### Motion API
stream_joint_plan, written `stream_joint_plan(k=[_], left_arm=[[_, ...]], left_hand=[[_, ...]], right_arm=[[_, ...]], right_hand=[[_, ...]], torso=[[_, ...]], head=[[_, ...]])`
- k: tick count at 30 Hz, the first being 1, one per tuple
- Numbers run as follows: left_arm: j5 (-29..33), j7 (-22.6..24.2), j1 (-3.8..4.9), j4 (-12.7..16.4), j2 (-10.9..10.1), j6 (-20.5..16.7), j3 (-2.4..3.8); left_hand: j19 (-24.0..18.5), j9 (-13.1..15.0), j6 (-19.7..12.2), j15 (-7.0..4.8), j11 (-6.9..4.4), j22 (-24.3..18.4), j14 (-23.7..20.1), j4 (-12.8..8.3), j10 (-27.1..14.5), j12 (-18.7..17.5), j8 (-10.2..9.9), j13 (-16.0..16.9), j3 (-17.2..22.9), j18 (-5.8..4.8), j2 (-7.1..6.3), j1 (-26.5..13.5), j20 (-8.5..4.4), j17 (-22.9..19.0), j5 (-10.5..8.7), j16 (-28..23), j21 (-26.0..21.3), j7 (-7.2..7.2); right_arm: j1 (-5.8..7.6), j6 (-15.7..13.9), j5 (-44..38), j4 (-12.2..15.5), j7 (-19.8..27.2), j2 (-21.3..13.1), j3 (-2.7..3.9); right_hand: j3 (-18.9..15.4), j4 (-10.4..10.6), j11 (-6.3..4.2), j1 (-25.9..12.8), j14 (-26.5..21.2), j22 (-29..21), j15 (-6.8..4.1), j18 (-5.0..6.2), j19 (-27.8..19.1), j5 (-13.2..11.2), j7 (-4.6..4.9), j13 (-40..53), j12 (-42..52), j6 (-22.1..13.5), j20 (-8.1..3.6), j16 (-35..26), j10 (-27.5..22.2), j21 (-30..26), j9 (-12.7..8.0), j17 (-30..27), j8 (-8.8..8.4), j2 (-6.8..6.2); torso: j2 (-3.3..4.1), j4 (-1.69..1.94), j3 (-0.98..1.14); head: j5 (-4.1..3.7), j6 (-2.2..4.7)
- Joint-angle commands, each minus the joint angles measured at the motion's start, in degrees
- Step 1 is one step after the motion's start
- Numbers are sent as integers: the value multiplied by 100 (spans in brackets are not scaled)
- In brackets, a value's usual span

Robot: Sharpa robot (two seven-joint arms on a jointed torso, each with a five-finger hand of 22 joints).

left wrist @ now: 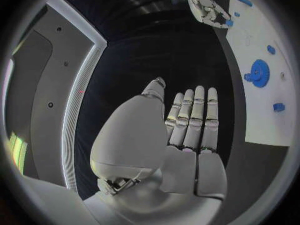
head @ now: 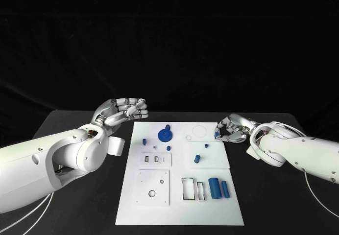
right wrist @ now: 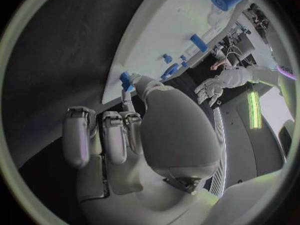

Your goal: Assemble the parts on the task board

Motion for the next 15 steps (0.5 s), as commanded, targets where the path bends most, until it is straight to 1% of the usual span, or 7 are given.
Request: stream_joint_plan(k=[1,7,10,15], left_arm=[[0,45,7,15,3,83,5],[-1,43,7,14,-1,82,5],[-1,41,7,14,-3,81,5],[-1,39,7,14,-4,81,5]], left_hand=[[-1,5,-33,11,7,-4,-43,5,-41,-23,-1,7,-33,14,-30,-39,29,5,-20,-28,-38,89],[-1,5,-33,11,7,-4,-43,5,-41,-23,-1,7,-33,14,-30,-39,29,5,-20,-28,-38,89],[-1,5,-33,11,7,-4,-43,5,-41,-23,-1,7,-33,14,-30,-39,29,5,-20,-28,-38,89],[-1,5,-33,11,7,-4,-43,5,-41,-23,-1,7,-33,14,-30,-39,29,5,-20,-28,-38,89]], right_arm=[[-7,7,-44,-14,-61,24,-1],[-18,-16,-88,-39,-107,52,-2],[-23,-49,-132,-52,-135,58,-2],[-29,-134,-202,-51,-176,65,-2]], right_hand=[[41,-9,-57,-20,590,977,-25,-32,109,15,7,1401,22,52,-26,29,517,42,-9,1479,30,57],[65,-22,-62,-29,591,981,-30,-33,112,3,1,1403,24,72,-31,30,519,46,-10,1484,37,51],[83,-32,-66,-34,592,981,-35,-33,111,-2,-3,1403,24,86,-34,32,519,45,-10,1490,43,49],[119,-50,-74,-40,595,1001,-40,-41,128,-5,-12,1409,30,111,-41,34,523,73,-11,1503,53,52]], torso=[[-2,-1,-2],[-1,-4,0],[-4,-5,-3],[-2,-3,2]], head=[[-1,-5],[-9,-6],[-13,-7],[-12,-10]])
